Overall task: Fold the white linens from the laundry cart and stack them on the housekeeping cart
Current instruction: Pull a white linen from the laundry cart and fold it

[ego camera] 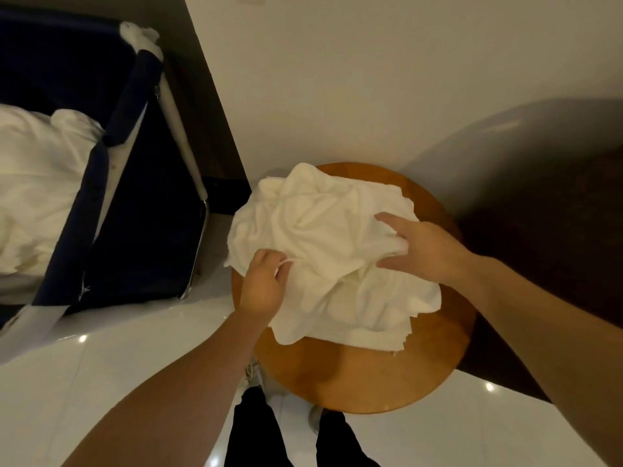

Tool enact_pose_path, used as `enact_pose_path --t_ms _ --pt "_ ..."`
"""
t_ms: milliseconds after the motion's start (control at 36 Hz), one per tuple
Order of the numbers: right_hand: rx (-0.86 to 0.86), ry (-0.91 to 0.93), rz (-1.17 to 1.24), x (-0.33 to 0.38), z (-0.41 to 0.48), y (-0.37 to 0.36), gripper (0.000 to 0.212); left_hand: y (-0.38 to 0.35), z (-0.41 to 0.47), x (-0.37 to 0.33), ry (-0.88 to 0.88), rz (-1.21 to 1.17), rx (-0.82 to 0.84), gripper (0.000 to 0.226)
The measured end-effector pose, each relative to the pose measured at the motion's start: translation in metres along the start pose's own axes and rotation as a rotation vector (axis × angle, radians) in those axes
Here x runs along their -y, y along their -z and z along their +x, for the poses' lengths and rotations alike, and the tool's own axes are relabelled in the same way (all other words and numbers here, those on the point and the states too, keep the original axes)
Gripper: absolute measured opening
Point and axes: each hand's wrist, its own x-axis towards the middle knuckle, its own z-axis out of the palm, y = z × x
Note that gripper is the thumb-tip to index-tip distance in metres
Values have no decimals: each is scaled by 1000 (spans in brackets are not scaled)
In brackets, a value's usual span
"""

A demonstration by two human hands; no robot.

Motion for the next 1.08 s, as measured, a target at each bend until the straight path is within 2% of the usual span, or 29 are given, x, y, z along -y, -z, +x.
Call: enact_pose_path --t_ms 83,139,333,417,500,583,639,694,750,806,861,917,1000,1083 --pt "66 119 4 24 9 -18 84 14 8 -25 -9 -299 78 9" --pt "53 157 65 40 20 -30 81 21 14 -41 -18 -441 133 3" --pt "-40 155 56 62 47 -49 30 25 17 -56 -12 -646 230 24" --pt "-142 121 -17 60 50 -47 29 23 13 -40 4 -449 165 26" --pt "-309 54 16 51 52 -35 29 19 6 -7 221 -209 93 33" --pt "-467 -90 29 34 53 -11 27 11 -8 20 461 -66 271 52" --pt "-545 -197 31 20 56 4 30 6 -16 28 554 -108 378 65" --pt "-587 -288 4 7 56 14 33 0 -22 32 626 -169 441 69" --pt "-603 -345 38 -3 54 21 34 -5 -25 33 658 -209 482 63" --pt "-606 -361 143 -9 48 29 44 -7 -25 29 617 -203 468 49" --pt "-580 -380 271 -11 42 36 62 -5 -22 22 564 -158 378 37" --pt "-505 -402 334 -12 37 44 68 4 -17 11 518 -120 265 28" --pt "-362 -423 308 -12 30 60 52 24 -7 -5 400 -81 171 17" --pt "-313 -401 242 -11 19 78 31 49 7 -24 242 0 103 14"
